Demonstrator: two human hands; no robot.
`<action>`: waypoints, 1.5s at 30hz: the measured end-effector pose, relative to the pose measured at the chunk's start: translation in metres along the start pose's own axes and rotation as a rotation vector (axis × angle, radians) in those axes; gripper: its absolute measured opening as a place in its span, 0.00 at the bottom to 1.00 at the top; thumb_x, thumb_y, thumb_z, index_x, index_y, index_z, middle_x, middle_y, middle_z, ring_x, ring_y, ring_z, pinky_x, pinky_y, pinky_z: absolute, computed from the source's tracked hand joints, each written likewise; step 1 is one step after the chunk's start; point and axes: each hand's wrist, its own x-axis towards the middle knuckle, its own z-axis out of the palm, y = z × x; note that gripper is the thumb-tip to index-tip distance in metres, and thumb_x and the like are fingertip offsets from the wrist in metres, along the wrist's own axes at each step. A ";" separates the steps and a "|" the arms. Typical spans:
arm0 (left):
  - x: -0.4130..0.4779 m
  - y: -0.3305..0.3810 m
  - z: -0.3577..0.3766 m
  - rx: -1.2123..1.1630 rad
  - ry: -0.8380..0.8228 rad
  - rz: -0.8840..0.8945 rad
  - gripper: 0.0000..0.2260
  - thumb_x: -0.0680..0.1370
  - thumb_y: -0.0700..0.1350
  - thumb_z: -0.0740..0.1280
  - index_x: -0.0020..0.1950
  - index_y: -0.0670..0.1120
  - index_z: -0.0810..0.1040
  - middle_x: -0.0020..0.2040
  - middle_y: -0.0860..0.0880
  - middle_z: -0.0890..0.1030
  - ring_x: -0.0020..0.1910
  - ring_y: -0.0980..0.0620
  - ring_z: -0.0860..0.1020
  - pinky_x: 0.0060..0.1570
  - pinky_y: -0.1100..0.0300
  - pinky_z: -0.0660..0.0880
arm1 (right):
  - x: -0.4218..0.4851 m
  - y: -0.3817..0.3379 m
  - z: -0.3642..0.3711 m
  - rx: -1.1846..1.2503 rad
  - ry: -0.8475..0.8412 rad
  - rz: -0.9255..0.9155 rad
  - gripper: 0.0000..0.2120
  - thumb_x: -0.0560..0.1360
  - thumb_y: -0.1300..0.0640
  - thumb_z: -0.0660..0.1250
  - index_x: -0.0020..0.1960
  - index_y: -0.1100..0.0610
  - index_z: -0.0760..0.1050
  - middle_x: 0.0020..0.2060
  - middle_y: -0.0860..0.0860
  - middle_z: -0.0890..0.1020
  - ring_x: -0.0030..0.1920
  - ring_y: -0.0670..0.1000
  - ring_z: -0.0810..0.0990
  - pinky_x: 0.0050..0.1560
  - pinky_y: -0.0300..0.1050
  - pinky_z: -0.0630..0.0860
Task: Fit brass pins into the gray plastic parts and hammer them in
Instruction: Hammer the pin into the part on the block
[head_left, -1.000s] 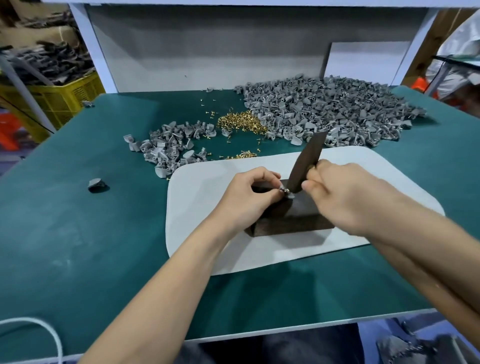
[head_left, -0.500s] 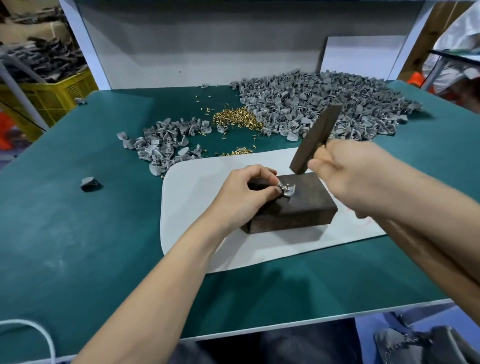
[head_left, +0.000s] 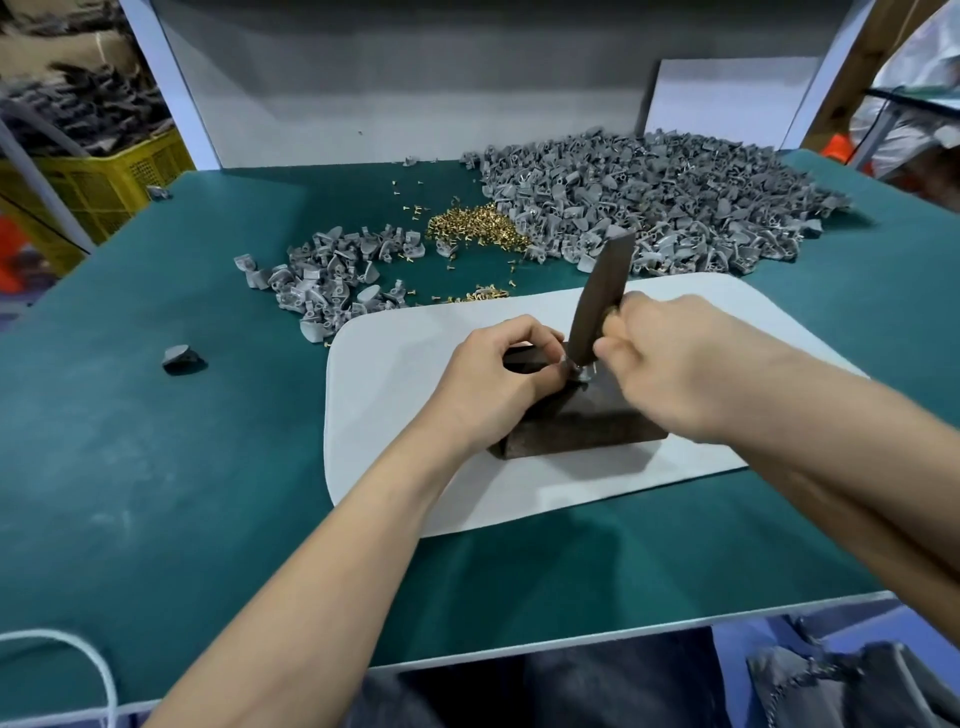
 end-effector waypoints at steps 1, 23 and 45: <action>0.000 0.000 0.000 -0.002 0.000 0.006 0.10 0.73 0.34 0.70 0.37 0.47 0.75 0.47 0.52 0.80 0.43 0.56 0.79 0.51 0.63 0.74 | -0.001 0.000 0.000 -0.023 -0.009 -0.004 0.13 0.81 0.52 0.54 0.39 0.55 0.62 0.37 0.51 0.72 0.38 0.55 0.74 0.38 0.47 0.70; -0.001 0.001 0.001 -0.005 0.019 -0.017 0.08 0.73 0.37 0.71 0.37 0.47 0.77 0.50 0.51 0.82 0.50 0.54 0.80 0.55 0.62 0.74 | 0.014 0.019 -0.001 0.225 -0.016 0.051 0.16 0.81 0.54 0.56 0.36 0.59 0.64 0.22 0.57 0.73 0.14 0.51 0.69 0.19 0.39 0.65; -0.002 0.003 0.004 -0.013 0.107 -0.043 0.07 0.74 0.40 0.70 0.36 0.49 0.78 0.49 0.54 0.83 0.50 0.58 0.79 0.54 0.64 0.73 | 0.058 0.086 0.031 0.952 -0.188 0.425 0.13 0.81 0.54 0.57 0.41 0.61 0.69 0.17 0.49 0.68 0.14 0.47 0.64 0.17 0.31 0.60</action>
